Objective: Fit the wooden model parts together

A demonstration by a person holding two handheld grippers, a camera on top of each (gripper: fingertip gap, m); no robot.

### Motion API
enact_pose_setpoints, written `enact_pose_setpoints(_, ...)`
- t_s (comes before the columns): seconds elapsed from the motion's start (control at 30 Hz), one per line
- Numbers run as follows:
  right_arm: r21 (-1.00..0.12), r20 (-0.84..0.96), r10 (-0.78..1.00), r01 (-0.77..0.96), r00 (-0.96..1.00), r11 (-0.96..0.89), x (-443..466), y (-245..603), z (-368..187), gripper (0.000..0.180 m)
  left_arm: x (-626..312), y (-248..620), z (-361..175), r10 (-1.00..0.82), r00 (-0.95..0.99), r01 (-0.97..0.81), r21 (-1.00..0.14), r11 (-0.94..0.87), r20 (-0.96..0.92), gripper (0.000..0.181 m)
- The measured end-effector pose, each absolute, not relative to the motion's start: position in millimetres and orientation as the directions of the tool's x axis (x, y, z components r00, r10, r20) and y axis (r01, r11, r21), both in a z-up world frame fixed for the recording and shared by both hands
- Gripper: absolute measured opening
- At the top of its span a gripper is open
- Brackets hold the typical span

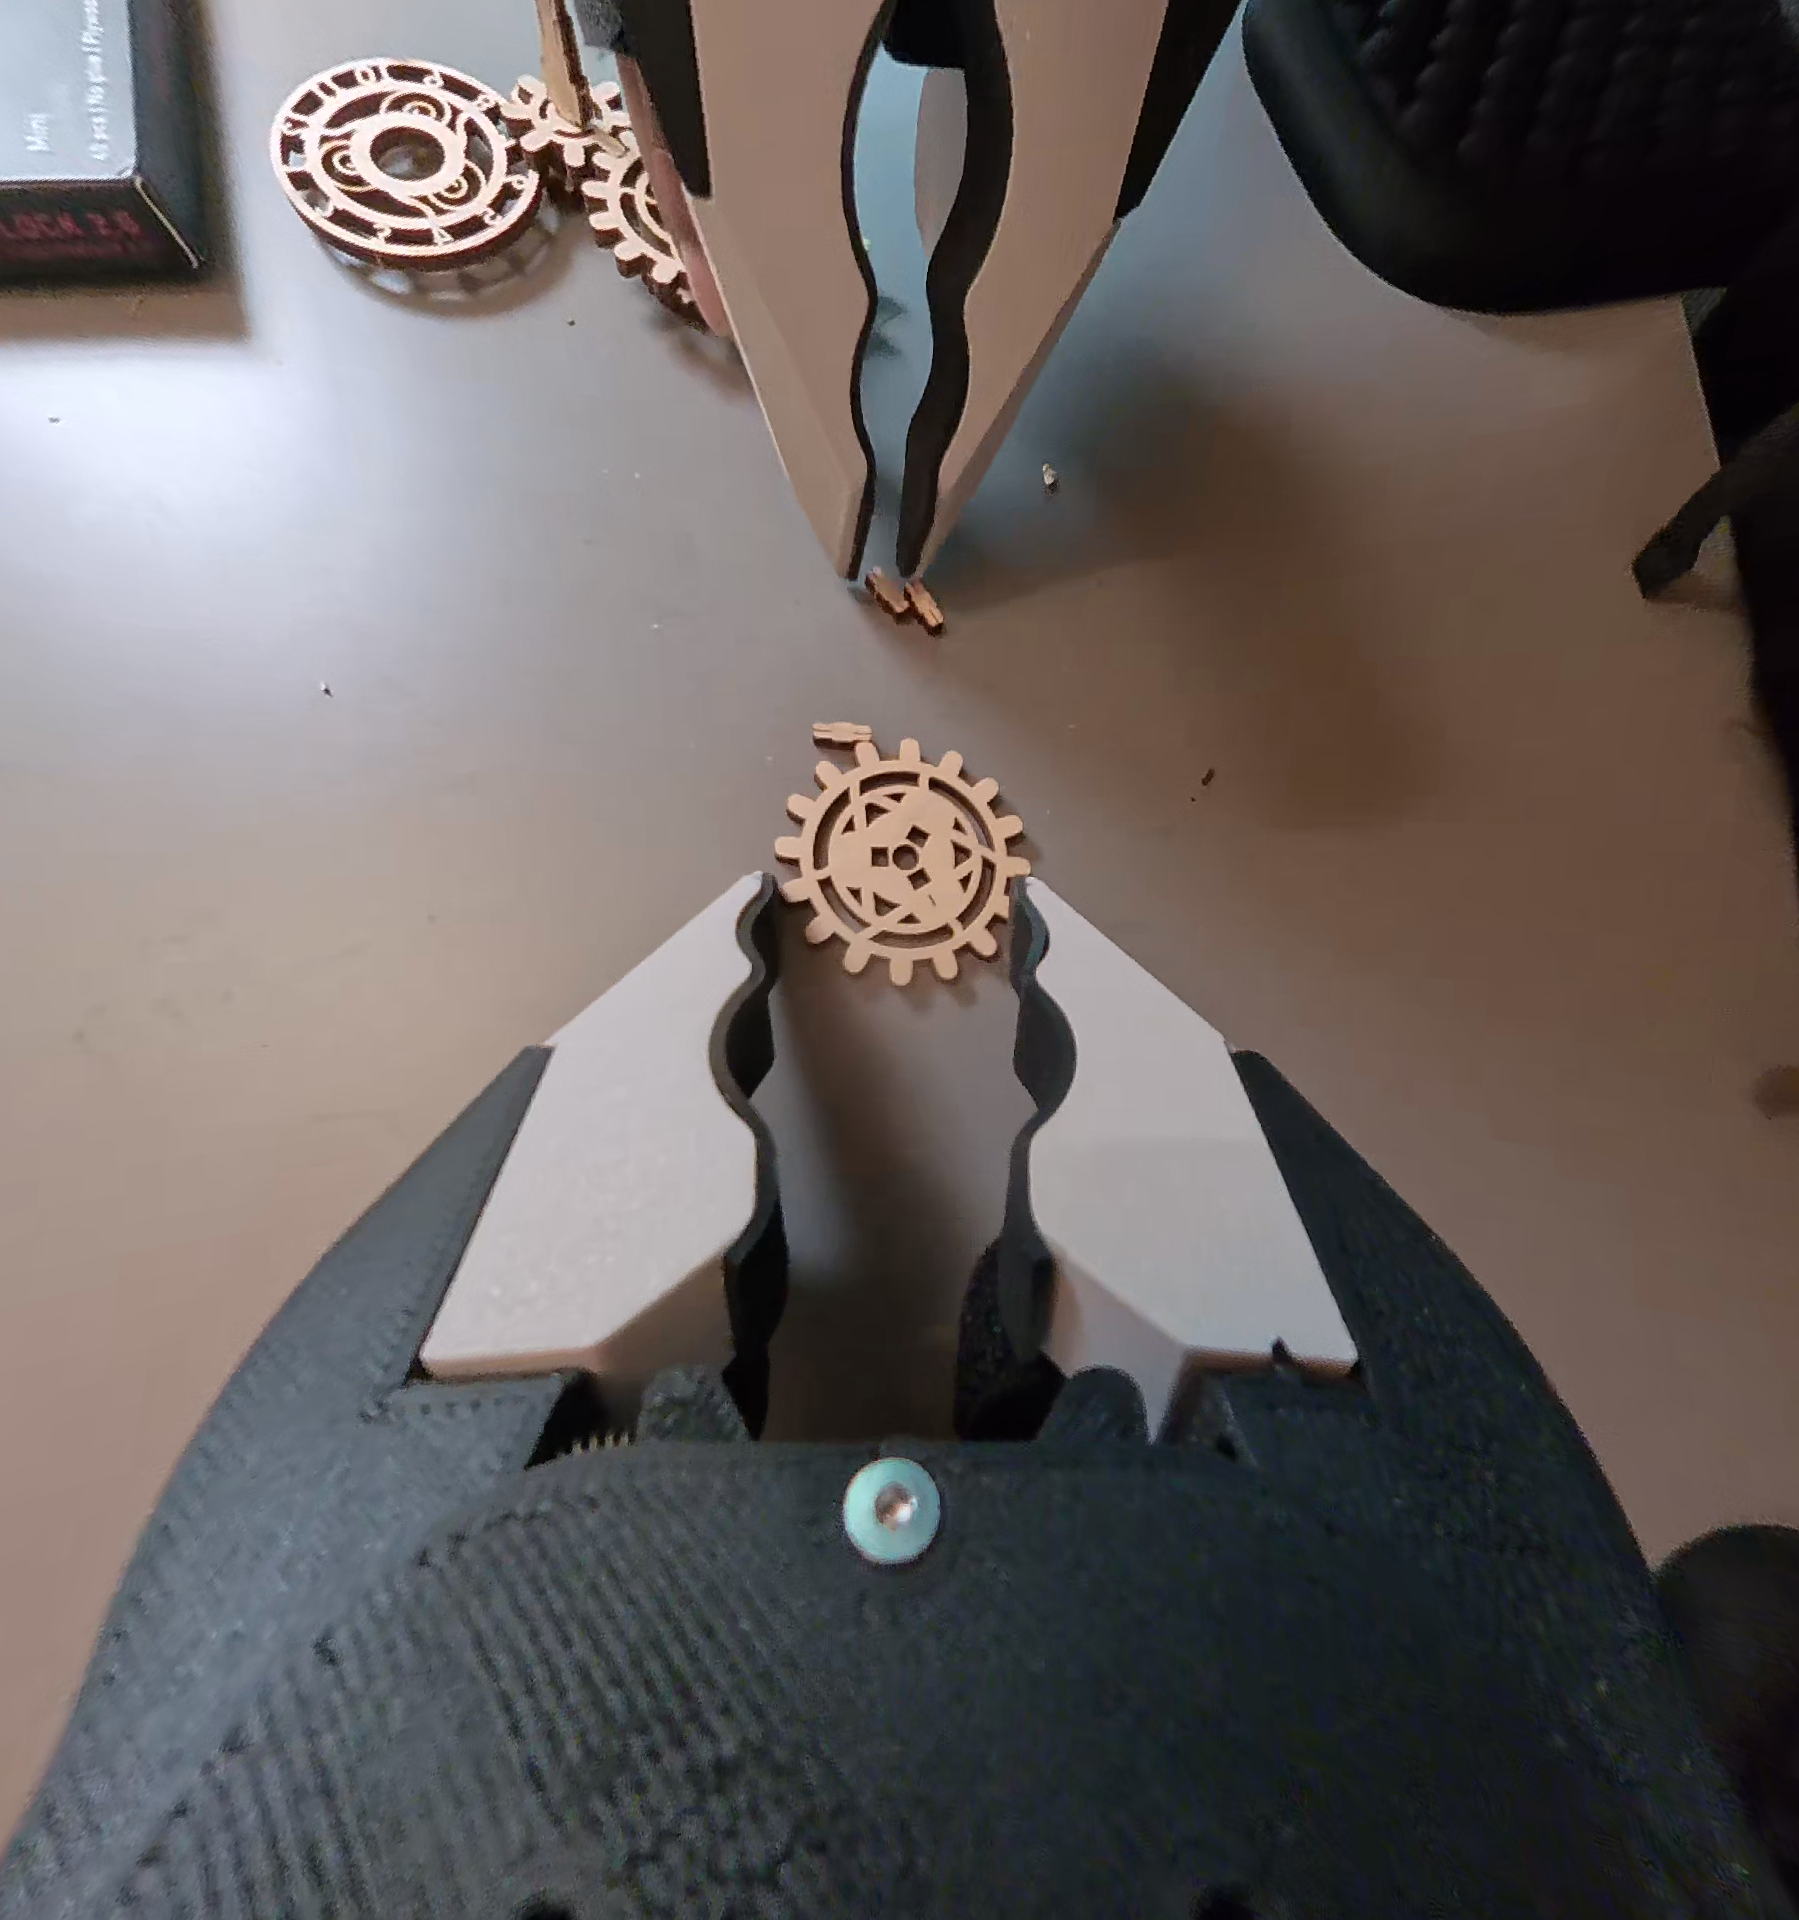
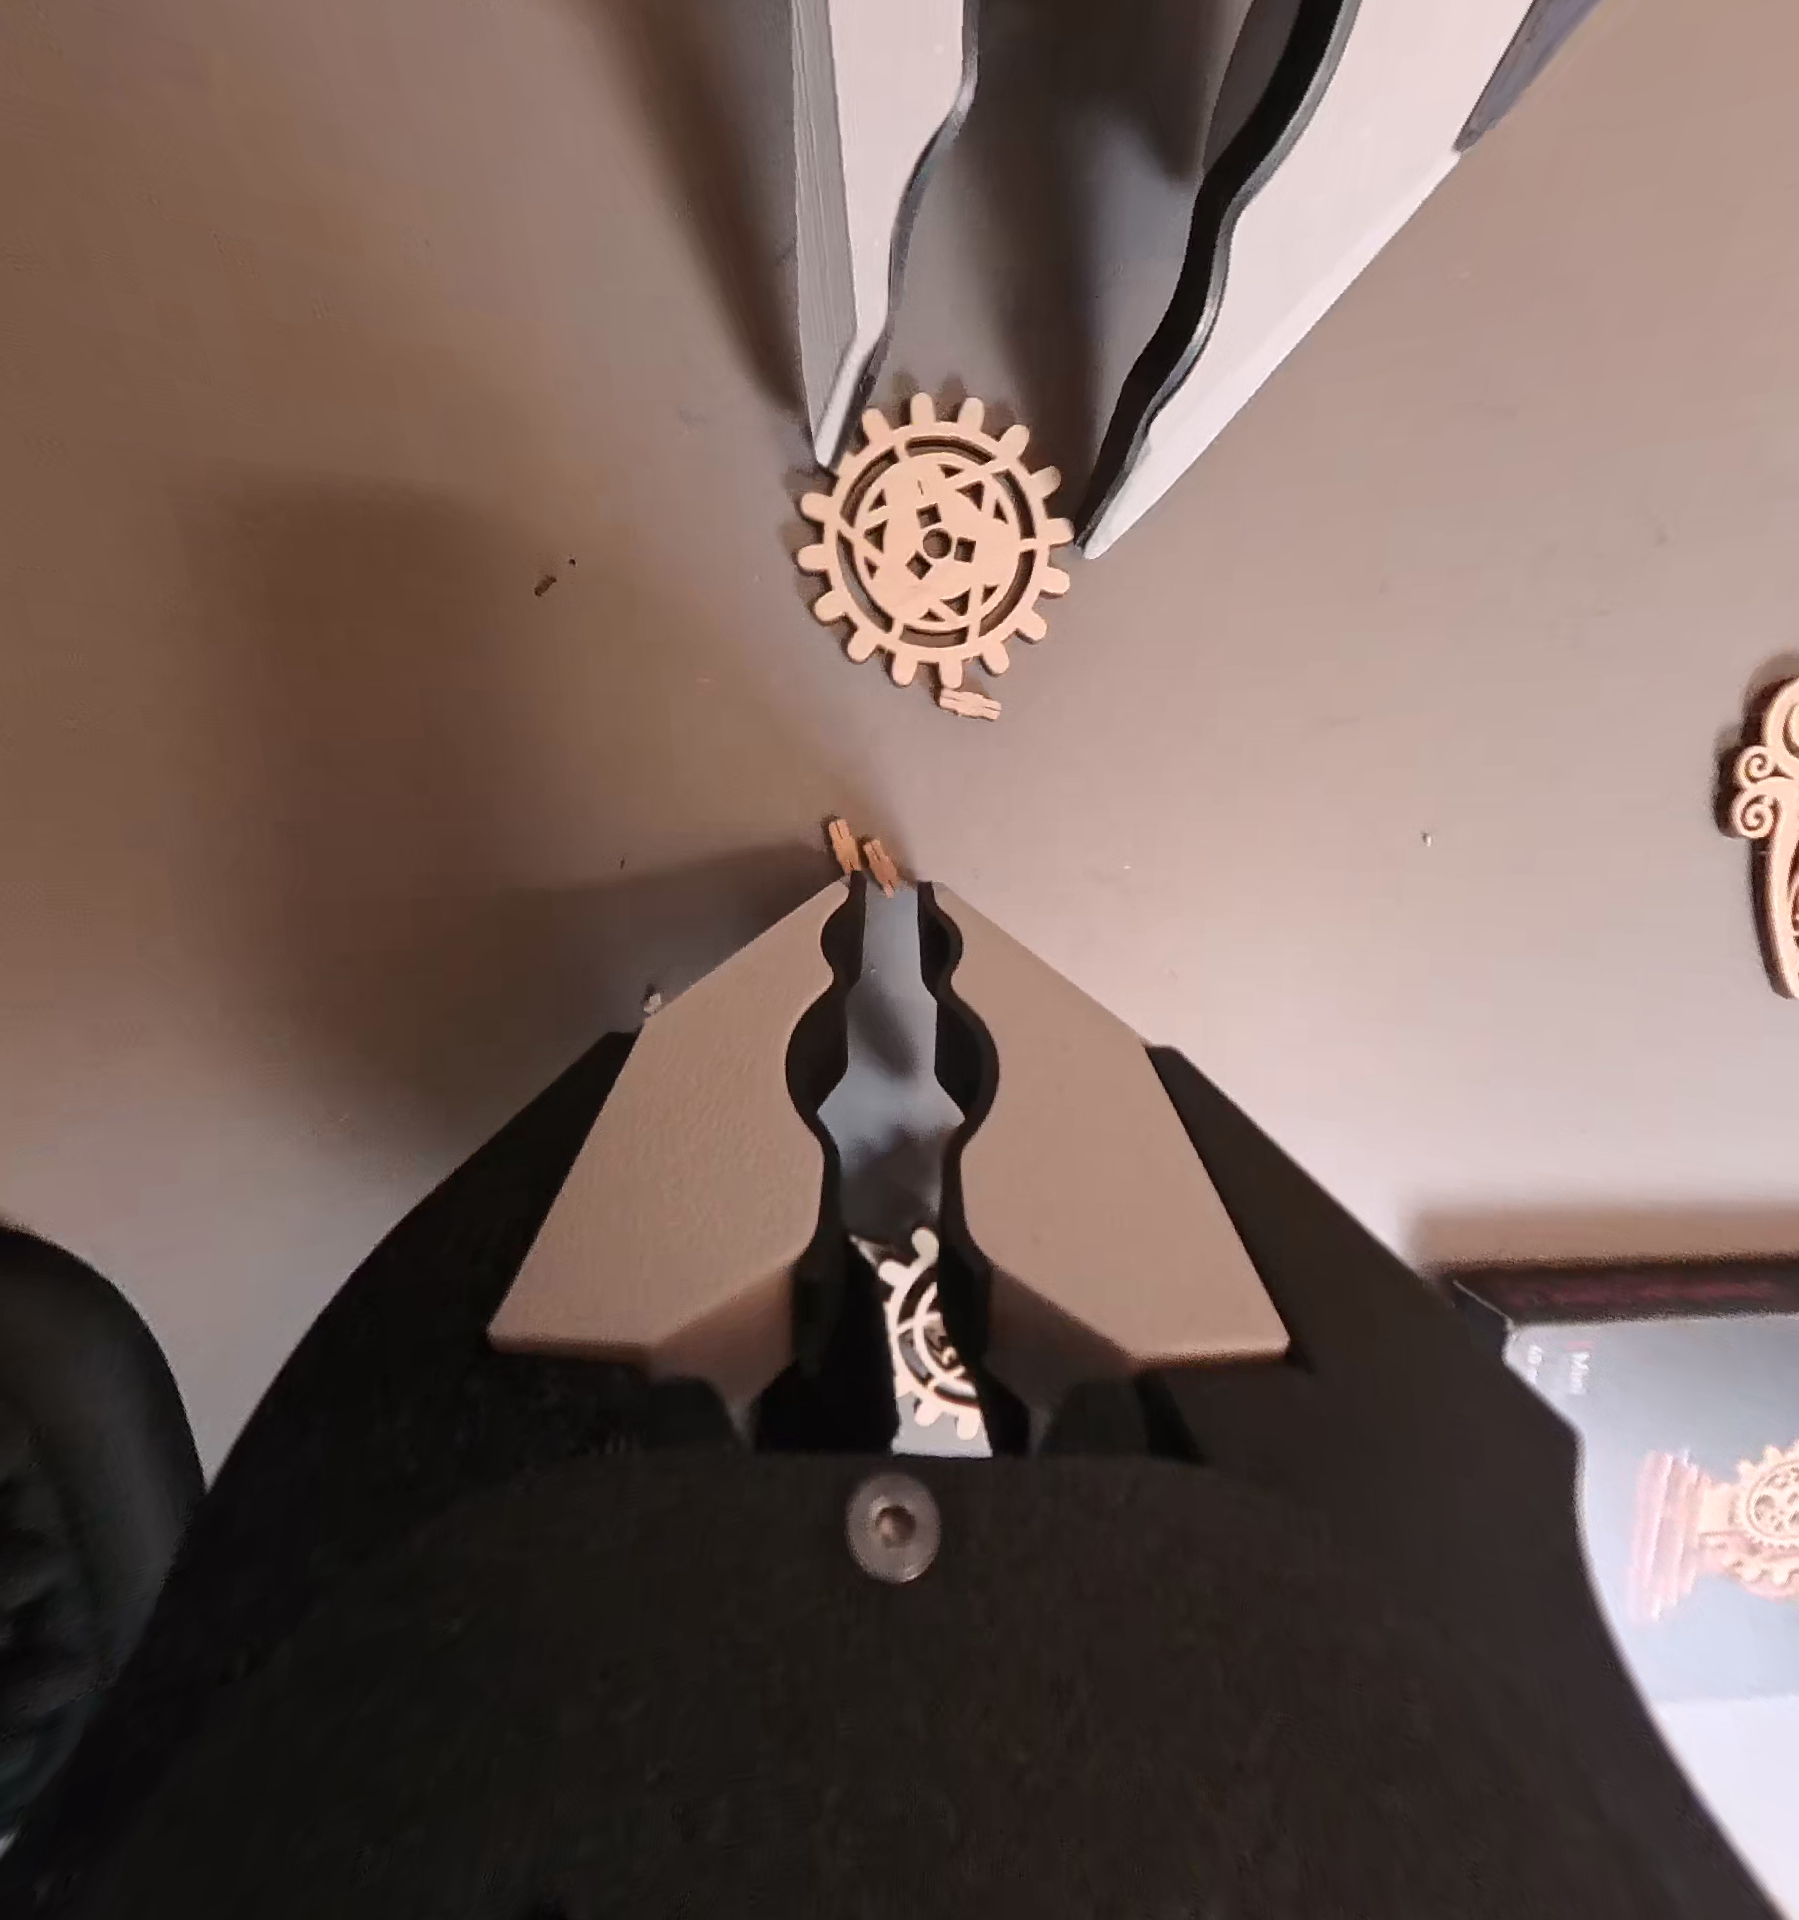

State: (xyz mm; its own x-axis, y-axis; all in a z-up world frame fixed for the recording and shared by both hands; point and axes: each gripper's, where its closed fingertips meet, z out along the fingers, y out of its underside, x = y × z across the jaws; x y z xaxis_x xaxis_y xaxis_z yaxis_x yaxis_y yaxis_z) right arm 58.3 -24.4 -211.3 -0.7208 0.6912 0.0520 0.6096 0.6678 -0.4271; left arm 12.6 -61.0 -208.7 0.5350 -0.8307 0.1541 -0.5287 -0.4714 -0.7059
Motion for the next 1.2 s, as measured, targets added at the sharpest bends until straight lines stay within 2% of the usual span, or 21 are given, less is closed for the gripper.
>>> enact_pose_setpoints(0.37, -0.439, 0.032, 0.716, 0.633, -0.698, 0.637, 63.2, -28.5, -208.7, 0.0, 18.2, -74.2, -207.8, -0.831, 0.525, -0.518, -0.706, -0.483, 0.184, 0.047)
enact_pose_setpoints(0.5, -0.524, 0.057, 0.76, 0.629, -0.647, 0.575, 52.5, -34.7, -189.0, 0.0, 16.9, -69.1, -197.2, -0.805, 0.573, -0.457, -0.756, -0.468, 0.153, 0.041)
enact_pose_setpoints(0.6, -0.614, 0.071, 0.779, 0.588, -0.622, 0.526, 36.8, -46.1, -170.6, 0.0, 25.5, -64.9, -176.8, -0.788, 0.578, -0.331, -0.82, -0.466, 0.215, 0.031)
enact_pose_setpoints(0.7, -0.656, 0.108, 0.783, 0.548, -0.613, 0.519, 24.4, -53.5, -160.9, 0.0, 30.9, -65.3, -162.8, -0.779, 0.553, -0.232, -0.844, -0.484, 0.295, 0.023)
enact_pose_setpoints(0.83, -0.668, 0.14, 0.778, 0.522, -0.612, 0.531, 18.7, -59.0, -156.5, 0.0, 28.4, -67.2, -151.8, -0.772, 0.527, -0.149, -0.855, -0.497, 0.356, 0.014)
enact_pose_setpoints(0.97, -0.673, 0.147, 0.777, 0.514, -0.612, 0.532, 18.5, -62.6, -154.1, 0.0, 27.5, -67.7, -151.2, -0.776, 0.533, -0.16, -0.861, -0.482, 0.336, 0.008)
enact_pose_setpoints(1.2, -0.661, 0.198, 0.766, 0.494, -0.612, 0.565, 19.6, -64.4, -151.0, 0.0, 28.2, -66.0, -148.8, -0.769, 0.535, -0.134, -0.863, -0.486, 0.35, 0.012)
